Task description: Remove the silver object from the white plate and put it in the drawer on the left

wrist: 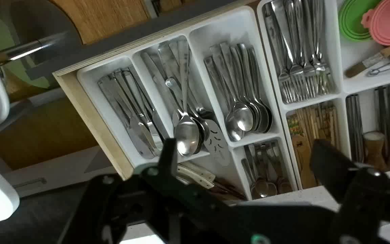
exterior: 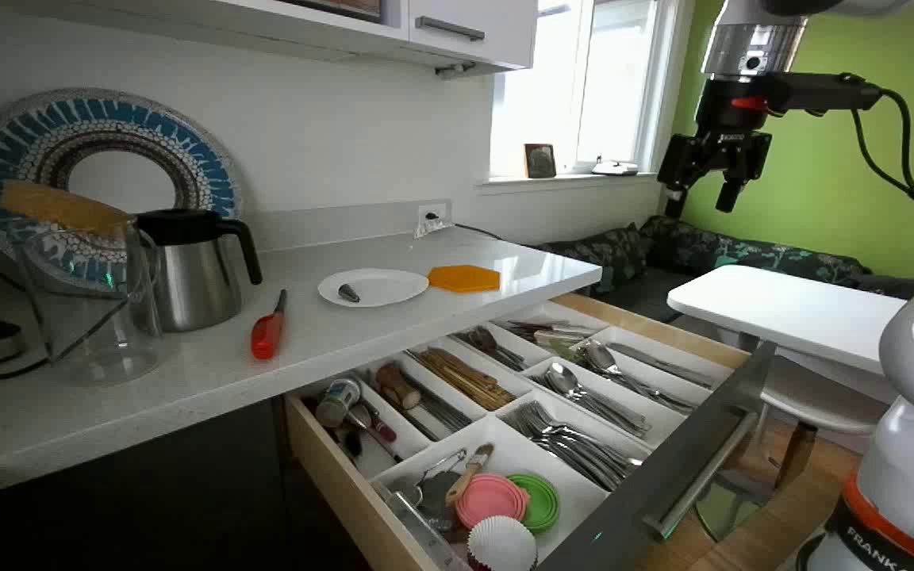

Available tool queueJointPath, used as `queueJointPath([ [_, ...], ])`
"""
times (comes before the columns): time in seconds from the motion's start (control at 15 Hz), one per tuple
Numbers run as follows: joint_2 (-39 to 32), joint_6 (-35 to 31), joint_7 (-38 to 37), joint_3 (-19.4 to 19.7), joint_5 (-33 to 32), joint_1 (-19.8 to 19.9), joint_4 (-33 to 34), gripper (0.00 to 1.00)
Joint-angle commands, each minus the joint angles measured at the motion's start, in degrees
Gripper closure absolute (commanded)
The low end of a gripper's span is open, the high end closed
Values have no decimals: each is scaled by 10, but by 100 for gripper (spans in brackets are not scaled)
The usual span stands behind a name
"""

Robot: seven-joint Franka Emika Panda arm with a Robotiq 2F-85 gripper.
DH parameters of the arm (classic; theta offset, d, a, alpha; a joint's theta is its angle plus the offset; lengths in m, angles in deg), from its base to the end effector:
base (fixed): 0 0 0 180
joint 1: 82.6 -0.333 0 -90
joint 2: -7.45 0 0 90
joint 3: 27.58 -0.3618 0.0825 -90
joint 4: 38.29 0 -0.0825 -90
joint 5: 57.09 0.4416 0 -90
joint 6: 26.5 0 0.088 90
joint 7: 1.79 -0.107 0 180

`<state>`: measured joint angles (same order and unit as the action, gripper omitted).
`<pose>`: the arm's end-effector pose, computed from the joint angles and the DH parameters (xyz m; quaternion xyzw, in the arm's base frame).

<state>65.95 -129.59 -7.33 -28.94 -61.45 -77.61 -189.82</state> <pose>0.2844 -0.0231 0.5617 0.9919 -0.0790 0.0880 0.0468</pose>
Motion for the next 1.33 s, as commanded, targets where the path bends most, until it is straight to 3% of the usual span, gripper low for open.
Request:
queueJointPath([
  [0.0,-1,2,-2,2,-2,-3,2,0],
  [0.67,-10,-6,7,-1,-5,-10,6,0],
  [1.07,-137,-99,49,-76,62,-134,79,0],
  [1.27,-221,-182,54,-111,61,-169,115,0],
])
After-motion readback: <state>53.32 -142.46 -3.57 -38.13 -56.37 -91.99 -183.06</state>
